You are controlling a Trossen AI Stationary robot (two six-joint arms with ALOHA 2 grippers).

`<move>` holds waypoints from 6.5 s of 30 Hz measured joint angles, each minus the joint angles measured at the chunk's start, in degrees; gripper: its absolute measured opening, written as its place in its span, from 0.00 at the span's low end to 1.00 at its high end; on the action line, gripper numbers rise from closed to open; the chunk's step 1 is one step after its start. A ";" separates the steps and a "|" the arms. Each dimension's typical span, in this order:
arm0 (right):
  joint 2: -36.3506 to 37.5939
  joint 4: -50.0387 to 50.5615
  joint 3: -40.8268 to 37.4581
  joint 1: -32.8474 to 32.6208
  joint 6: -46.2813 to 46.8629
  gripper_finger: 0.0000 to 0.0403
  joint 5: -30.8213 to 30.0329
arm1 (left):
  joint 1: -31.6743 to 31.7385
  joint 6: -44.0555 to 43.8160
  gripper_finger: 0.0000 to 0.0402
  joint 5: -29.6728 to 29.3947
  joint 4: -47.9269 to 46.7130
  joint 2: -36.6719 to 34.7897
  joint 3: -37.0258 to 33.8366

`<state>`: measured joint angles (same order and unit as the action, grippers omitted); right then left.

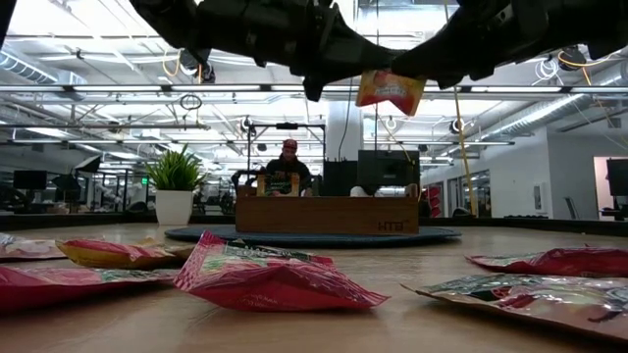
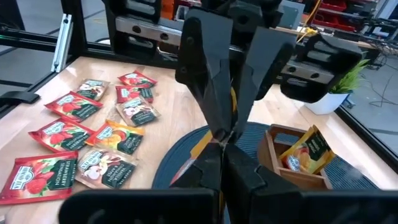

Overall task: Pick & Place Tea
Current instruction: Put the yellow tea bag into the left section of the wooden organizer

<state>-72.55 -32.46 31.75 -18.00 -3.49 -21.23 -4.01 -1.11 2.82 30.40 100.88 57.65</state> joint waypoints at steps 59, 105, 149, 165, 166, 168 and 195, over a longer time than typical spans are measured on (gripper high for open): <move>0.04 -0.71 0.00 1.16 -0.24 0.16 0.30 | 20.09 21.86 0.02 -3.24 34.33 -2.47 -35.04; 0.07 0.71 0.00 1.16 0.74 0.16 0.31 | 12.40 20.35 0.02 -17.94 -44.32 -4.10 1.83; 0.07 1.04 0.00 1.16 -0.19 0.16 0.33 | 12.76 18.61 0.02 -22.97 -48.97 6.73 5.59; 0.07 1.15 0.00 1.16 -0.19 0.16 0.33 | 7.40 21.61 0.01 -38.17 -46.72 6.64 5.55; 0.07 1.15 0.00 1.16 -0.19 0.16 0.33 | 7.19 21.60 0.01 -39.35 -46.69 6.64 5.55; 0.07 1.13 0.00 1.16 -0.19 0.16 0.33 | 6.83 21.63 0.02 -42.53 -46.67 6.64 5.55; 0.02 -2.02 -1.74 0.63 4.32 0.16 3.67 | -5.12 6.68 0.09 -10.66 -29.16 -19.90 -8.69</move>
<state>-72.53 -34.48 30.01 -17.37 0.83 -17.56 -9.13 5.57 -7.84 1.24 80.98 48.96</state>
